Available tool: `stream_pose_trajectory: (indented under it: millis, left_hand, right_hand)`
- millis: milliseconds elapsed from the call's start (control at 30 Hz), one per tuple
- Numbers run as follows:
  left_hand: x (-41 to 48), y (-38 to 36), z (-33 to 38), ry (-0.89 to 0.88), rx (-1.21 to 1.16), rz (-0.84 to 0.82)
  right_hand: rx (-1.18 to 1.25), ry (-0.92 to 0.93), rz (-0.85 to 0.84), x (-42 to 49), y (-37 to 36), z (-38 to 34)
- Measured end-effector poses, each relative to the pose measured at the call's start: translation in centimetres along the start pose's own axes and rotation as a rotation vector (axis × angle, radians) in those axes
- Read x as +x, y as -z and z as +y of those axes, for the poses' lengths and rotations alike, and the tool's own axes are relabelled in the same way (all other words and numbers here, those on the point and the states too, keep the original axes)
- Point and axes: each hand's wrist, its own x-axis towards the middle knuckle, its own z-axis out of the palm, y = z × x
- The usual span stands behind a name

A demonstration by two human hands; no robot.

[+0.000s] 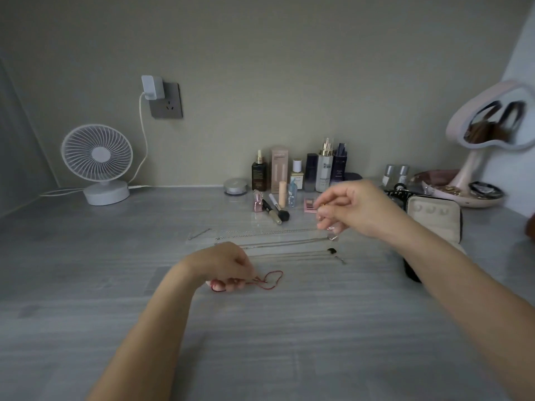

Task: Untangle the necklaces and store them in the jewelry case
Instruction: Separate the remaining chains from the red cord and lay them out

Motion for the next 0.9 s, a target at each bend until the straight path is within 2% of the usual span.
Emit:
stream_pose_trajectory:
  millis: [133,300,467,600,667,733,767,900]
  left_hand:
    - [0.2,0.6,-1.0,0.024,0.073,0.030]
    - [0.2,0.7,-1.1,0.149,0.187,-0.036]
    - [-0.2,0.9,-0.1,0.237,0.351,-0.031]
    - [-0.5,0.9,0.6,0.263,0.525,-0.029]
    - [-0.7,0.6,1.3,0.214,0.578,0.051]
    - [-1.1,0.0,2.6,0.075,0.451,0.176]
    - [-1.3,-0.5,3.5,-0.029,0.297,0.229]
    - [-1.8,-2.7,7.9,-0.377,-0.505,0.259]
  right_hand:
    - [0.003,0.057,0.086,-0.3,1.1,-1.9]
    - [-0.011,0.088,0.132,-0.8,1.9,-2.6]
    - [0.007,0.137,0.198,-1.2,3.0,-2.9]
    - [0.019,0.143,0.157,-1.4,3.3,-2.9]
    - [-0.014,0.136,0.102,-1.4,3.0,-2.9]
    - [-0.029,0.115,0.058,-1.4,2.6,-2.8]
    - [-0.033,0.100,0.043,-1.3,2.5,-2.8]
    - [-0.113,0.067,-0.009,-1.1,1.7,-2.7]
